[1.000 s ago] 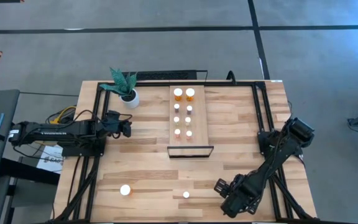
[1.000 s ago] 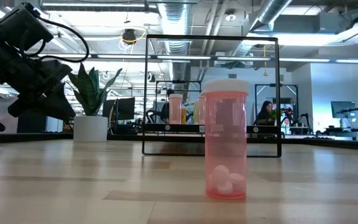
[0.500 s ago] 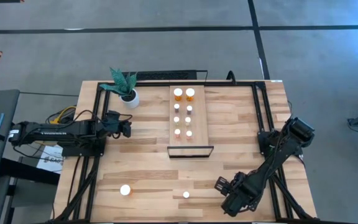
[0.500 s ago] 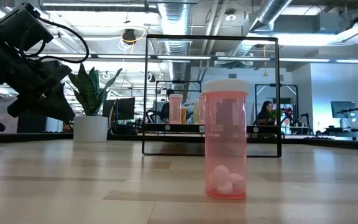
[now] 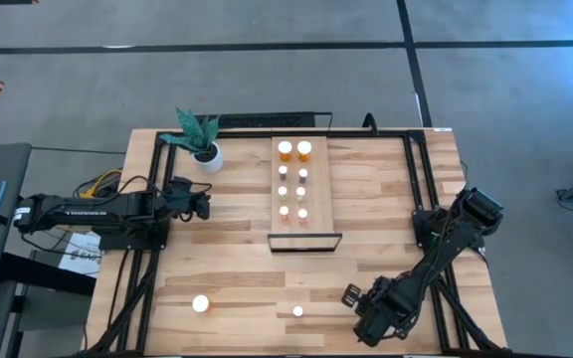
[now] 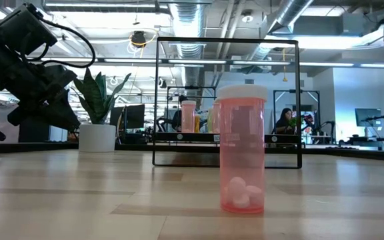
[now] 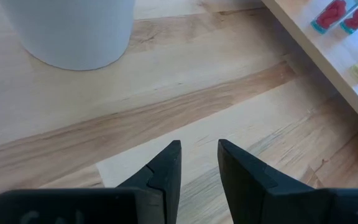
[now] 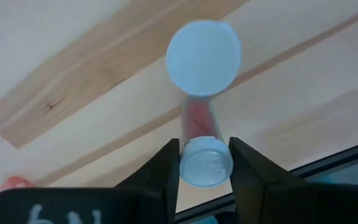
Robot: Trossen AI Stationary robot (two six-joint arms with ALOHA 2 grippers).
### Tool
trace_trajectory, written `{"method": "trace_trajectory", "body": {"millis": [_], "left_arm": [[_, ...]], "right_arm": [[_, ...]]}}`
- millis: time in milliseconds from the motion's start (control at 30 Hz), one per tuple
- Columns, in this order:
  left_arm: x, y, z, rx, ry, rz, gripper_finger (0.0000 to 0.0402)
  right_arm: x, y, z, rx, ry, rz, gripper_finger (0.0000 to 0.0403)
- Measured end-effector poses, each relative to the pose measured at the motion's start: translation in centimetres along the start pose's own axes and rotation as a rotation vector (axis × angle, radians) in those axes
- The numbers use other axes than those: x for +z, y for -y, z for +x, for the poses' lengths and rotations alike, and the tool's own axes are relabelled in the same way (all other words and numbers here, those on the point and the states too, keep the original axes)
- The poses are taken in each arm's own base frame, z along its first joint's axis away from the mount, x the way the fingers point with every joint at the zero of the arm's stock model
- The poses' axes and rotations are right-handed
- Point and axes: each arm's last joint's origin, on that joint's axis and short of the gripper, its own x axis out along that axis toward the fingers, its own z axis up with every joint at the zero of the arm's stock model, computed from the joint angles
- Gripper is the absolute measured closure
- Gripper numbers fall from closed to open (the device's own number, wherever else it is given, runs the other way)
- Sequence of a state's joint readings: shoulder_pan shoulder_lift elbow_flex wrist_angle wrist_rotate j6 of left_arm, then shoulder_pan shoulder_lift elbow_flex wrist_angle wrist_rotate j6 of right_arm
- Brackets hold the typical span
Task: Pick and place medicine bottles onto shelf by color
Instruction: Put the blue pill bottle on the shelf aligned with the other blue pill bottles
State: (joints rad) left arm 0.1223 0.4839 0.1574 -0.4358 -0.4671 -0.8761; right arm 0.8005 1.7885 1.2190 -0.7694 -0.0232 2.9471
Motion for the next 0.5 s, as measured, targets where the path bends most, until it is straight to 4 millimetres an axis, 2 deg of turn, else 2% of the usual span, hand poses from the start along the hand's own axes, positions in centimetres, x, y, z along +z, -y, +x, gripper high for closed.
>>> {"method": "trace_trajectory", "body": {"millis": [167, 333, 500], "left_arm": [[0.0, 0.0, 0.0, 0.000, 0.000, 0.000, 0.0310], [0.0, 0.0, 0.0, 0.000, 0.000, 0.000, 0.0310], [0.0, 0.0, 0.0, 0.000, 0.000, 0.000, 0.0310]], "right_arm": [[-0.2, -0.9, -0.5, 0.013, -0.008, 0.002, 0.0270], [-0.3, -2.5, -2.2, 0.013, 0.033, -0.032, 0.0263], [0.4, -4.1, -4.0, -0.011, 0.130, -0.056, 0.0272]]}}
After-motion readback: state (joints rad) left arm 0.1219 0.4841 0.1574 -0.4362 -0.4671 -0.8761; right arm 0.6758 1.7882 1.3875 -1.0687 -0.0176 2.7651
